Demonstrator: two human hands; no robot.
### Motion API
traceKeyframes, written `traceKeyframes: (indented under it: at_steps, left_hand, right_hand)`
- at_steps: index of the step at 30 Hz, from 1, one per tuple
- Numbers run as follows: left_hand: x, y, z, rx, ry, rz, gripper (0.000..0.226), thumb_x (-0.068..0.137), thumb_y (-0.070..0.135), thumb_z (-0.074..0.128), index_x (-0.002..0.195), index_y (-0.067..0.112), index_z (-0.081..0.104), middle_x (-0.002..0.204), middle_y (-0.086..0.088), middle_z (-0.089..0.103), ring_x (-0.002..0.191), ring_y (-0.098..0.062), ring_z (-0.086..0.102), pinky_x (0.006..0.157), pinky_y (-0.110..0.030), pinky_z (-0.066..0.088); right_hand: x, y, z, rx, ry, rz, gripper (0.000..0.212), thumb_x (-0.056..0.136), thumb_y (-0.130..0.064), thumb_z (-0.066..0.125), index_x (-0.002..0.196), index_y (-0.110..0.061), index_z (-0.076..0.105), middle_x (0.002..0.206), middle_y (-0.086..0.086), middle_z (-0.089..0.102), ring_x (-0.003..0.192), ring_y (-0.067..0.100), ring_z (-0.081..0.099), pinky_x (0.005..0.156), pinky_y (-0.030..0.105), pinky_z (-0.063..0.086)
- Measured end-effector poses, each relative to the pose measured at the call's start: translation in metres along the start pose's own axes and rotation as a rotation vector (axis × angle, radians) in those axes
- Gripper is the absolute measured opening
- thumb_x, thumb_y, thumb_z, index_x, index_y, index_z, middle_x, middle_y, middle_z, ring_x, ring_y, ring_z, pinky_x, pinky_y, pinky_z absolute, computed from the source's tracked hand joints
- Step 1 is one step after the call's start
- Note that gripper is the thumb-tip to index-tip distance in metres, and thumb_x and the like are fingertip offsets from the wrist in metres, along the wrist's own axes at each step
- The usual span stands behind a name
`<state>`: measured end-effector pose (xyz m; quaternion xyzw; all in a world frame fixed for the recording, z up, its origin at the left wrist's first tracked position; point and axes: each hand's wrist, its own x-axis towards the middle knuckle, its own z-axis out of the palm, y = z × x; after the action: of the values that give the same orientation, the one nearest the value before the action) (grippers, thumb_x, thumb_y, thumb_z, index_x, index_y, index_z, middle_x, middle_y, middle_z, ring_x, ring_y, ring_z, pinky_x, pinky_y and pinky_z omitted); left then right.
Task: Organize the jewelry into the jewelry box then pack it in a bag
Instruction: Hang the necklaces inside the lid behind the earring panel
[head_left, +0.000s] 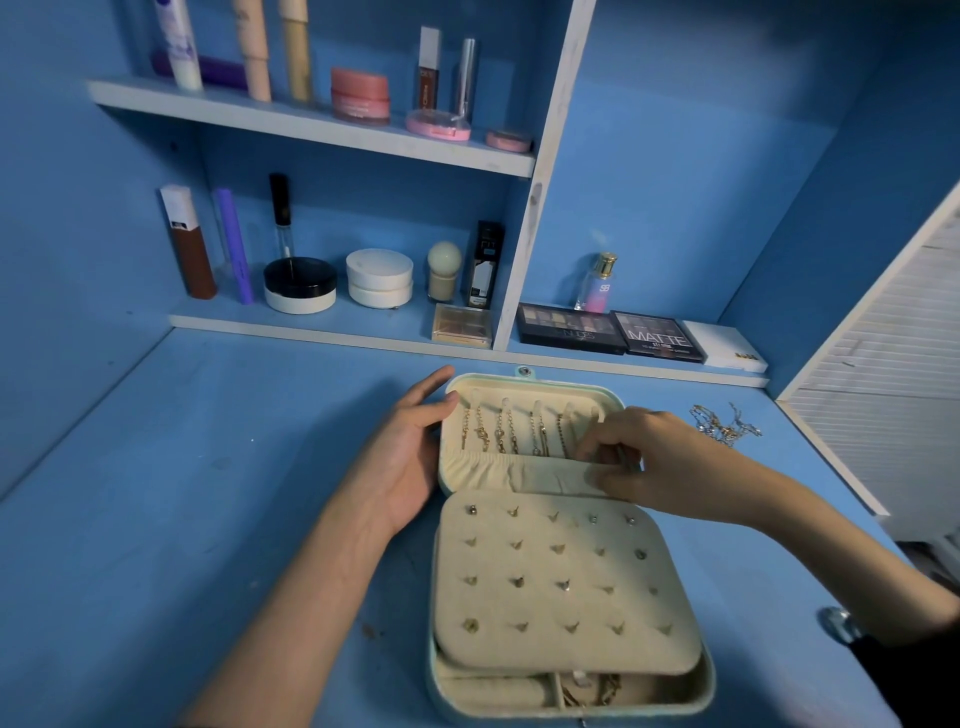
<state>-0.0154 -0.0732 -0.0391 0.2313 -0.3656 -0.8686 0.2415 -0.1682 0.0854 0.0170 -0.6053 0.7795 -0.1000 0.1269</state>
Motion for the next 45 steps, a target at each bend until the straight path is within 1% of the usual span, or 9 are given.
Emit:
traceKeyframes:
  at_steps: [4,8,12,18,23,28,35,40,45]
  left_hand:
    - [0.0002,0.0000,-0.0001,-0.001,0.001,0.002,0.043,0.094,0.005,0.046,0.134,0.021,0.049,0.102,-0.010,0.067,0.089,-0.021,0.064,0.065,-0.033,0.052]
    - [0.0003,0.0001,-0.0005,-0.005,-0.003,0.001,0.043,0.094,0.005,0.046,0.134,0.021,0.049,0.102,-0.009,0.068,0.089,-0.020,0.064,0.062,-0.032,0.054]
    - [0.0000,-0.0001,-0.0006,-0.013,-0.006,-0.001,0.043,0.094,0.005,0.046,0.134,0.021,0.050,0.100,-0.009,0.068,0.088,-0.021,0.064,0.056,-0.028,0.057]
    - [0.0007,-0.0006,-0.0005,-0.020,-0.004,0.002,0.042,0.095,0.004,0.045,0.133,0.020,0.050,0.097,-0.009,0.069,0.087,-0.020,0.065,0.055,-0.029,0.056]
    - [0.0014,-0.0002,-0.0009,-0.009,-0.004,0.000,0.041,0.095,0.005,0.045,0.132,0.021,0.051,0.100,-0.010,0.068,0.090,-0.021,0.064,0.066,-0.034,0.054]
    - [0.0012,-0.0003,-0.0013,-0.002,-0.013,0.003,0.041,0.095,0.006,0.046,0.133,0.022,0.051,0.098,-0.008,0.069,0.088,-0.020,0.065,0.064,-0.032,0.055]
    - [0.0008,-0.0002,-0.0007,0.001,-0.004,0.001,0.041,0.095,0.005,0.045,0.133,0.021,0.050,0.100,-0.009,0.068,0.089,-0.021,0.064,0.064,-0.032,0.054]
    - [0.0006,-0.0001,-0.0002,-0.002,0.002,0.004,0.041,0.095,0.005,0.045,0.132,0.021,0.051,0.099,-0.009,0.068,0.089,-0.021,0.064,0.063,-0.032,0.053]
    - [0.0000,-0.0001,0.0000,-0.003,0.006,0.010,0.041,0.095,0.005,0.046,0.133,0.021,0.051,0.097,-0.007,0.069,0.087,-0.019,0.065,0.062,-0.031,0.054]
  right_hand:
    - [0.0009,0.0019,-0.0003,0.012,-0.023,-0.003,0.016,0.085,-0.017,0.059,0.093,-0.030,0.061,0.083,-0.007,0.057,0.074,0.008,0.051,0.067,0.021,0.043]
    - [-0.0004,0.0031,0.0019,0.034,-0.021,0.022,0.040,0.087,-0.019,0.057,0.120,-0.041,0.050,0.083,0.000,0.053,0.071,0.009,0.047,0.066,0.020,0.040]
    - [-0.0025,0.0026,0.0033,0.008,0.026,0.020,0.045,0.090,-0.019,0.057,0.128,-0.041,0.052,0.084,0.002,0.055,0.071,0.008,0.048,0.066,0.012,0.038]
    - [-0.0045,0.0073,0.0054,-0.001,0.062,-0.020,0.036,0.089,-0.018,0.059,0.120,-0.036,0.062,0.084,-0.005,0.054,0.073,0.000,0.047,0.066,0.009,0.035]
    - [-0.0057,0.0079,0.0032,0.044,0.067,-0.038,0.029,0.086,-0.014,0.062,0.106,-0.033,0.070,0.078,-0.012,0.056,0.080,-0.005,0.050,0.067,0.011,0.039]
    - [-0.0062,0.0092,0.0044,0.110,0.090,-0.032,0.028,0.087,-0.017,0.063,0.108,-0.035,0.060,0.079,-0.002,0.060,0.073,0.010,0.051,0.065,0.018,0.042]
    - [-0.0047,0.0048,0.0033,0.034,0.058,-0.011,0.019,0.086,-0.018,0.061,0.101,-0.027,0.067,0.086,-0.003,0.061,0.077,0.007,0.051,0.068,0.019,0.042]
    - [-0.0044,0.0030,0.0011,0.023,0.029,-0.021,0.018,0.086,-0.014,0.060,0.098,-0.024,0.068,0.082,-0.018,0.054,0.081,-0.007,0.048,0.068,0.010,0.039]
    - [-0.0032,0.0065,0.0017,0.069,0.030,-0.023,0.020,0.085,-0.014,0.061,0.090,-0.034,0.063,0.079,-0.008,0.059,0.074,0.006,0.051,0.065,0.018,0.043]
